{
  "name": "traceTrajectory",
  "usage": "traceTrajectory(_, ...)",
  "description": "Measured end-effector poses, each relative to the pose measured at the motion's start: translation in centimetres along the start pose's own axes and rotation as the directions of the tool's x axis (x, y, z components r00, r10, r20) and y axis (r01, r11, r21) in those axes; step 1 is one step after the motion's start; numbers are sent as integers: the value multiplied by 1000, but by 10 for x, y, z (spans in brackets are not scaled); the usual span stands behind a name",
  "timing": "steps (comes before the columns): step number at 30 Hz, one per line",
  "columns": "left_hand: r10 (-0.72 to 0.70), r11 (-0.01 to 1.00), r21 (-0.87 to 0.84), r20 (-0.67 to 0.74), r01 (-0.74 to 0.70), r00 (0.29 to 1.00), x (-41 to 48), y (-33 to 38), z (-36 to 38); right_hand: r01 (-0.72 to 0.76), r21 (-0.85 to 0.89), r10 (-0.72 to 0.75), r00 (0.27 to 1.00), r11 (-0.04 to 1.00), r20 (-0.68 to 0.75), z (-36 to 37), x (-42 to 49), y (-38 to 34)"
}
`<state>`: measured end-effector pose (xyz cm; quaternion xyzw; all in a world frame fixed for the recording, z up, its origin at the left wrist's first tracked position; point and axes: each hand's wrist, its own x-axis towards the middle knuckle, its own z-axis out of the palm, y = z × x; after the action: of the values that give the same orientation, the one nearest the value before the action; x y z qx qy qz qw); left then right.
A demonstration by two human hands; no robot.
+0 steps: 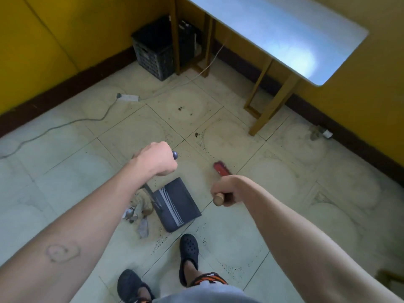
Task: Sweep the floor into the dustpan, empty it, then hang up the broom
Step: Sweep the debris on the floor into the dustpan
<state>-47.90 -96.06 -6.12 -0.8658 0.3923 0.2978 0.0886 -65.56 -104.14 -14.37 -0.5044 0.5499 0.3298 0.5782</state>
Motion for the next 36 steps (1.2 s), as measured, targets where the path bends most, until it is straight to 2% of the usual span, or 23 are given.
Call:
traceTrajectory(3,16,1000,16,62,-17,998,-9,-4,-24,60,99,-71,992,993,105,-14,-26,-28)
traceTrajectory(7,36,999,-30,138,-32,990,-19,-17,-54,48,279,-104,976,959,189,-47,-37,-52)
traceTrajectory(14,-45,996,-70,114,53,992,-26,-54,-63,48,402,-164,952,914,257,-85,-50,-53)
traceTrajectory(16,-64,996,-61,92,70,994,-26,-55,-61,60,442,-181,954,895,238,-93,-54,-51)
traceTrajectory(19,-103,993,-53,-16,102,995,-25,-56,-62,102,457,-201,965,883,171,-98,-62,-51)
traceTrajectory(27,-165,985,-86,-250,148,954,-9,-58,-66,187,374,-175,982,908,-67,-86,-60,-54)
traceTrajectory(32,-182,981,-122,-301,151,936,-1,-67,-69,219,248,-173,965,944,-195,-83,-40,-61)
traceTrajectory(36,-183,975,-180,-303,132,935,11,-81,-75,197,229,-141,960,953,-241,-80,-22,-74)
